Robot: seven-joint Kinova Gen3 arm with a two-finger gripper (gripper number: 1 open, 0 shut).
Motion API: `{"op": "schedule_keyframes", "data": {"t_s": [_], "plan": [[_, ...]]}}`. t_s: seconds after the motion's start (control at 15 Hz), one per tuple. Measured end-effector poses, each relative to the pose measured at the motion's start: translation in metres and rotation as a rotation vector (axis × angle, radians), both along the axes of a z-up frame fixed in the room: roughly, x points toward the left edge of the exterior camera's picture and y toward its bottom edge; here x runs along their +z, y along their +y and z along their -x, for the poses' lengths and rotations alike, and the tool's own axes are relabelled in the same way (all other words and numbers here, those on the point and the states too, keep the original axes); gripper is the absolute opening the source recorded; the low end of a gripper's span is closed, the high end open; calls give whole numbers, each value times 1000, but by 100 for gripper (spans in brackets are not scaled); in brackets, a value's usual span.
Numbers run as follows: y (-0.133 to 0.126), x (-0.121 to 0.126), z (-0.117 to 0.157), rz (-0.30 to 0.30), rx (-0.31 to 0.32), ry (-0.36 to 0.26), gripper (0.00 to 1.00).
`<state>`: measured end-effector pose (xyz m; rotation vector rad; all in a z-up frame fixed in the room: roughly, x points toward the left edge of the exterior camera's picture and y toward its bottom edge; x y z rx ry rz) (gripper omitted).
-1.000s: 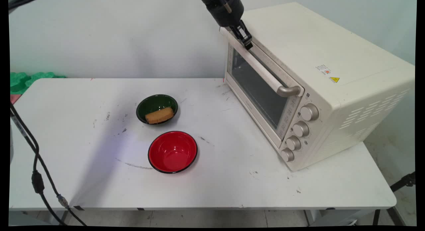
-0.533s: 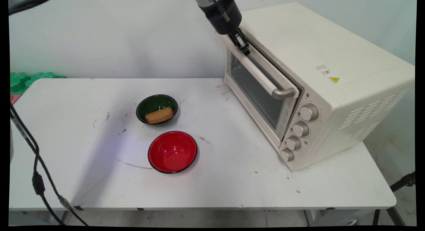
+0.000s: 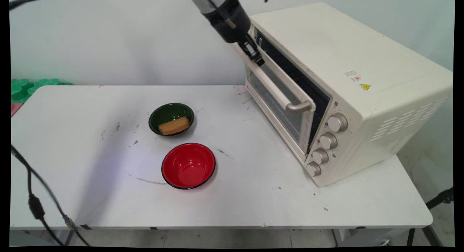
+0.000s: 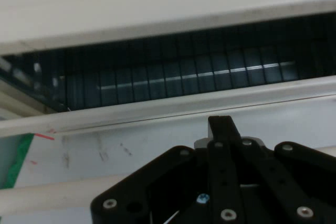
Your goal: Open the oven
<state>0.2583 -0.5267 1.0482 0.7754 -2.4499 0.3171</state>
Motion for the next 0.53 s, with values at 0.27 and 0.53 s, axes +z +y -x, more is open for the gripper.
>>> {"op": "schedule_keyframes", "data": {"t_s": [0.27,0.53], "plan": [[23,-11,-26,-10,-19,30,0],[41,-30,-48,-15,-26,46,0]]}}
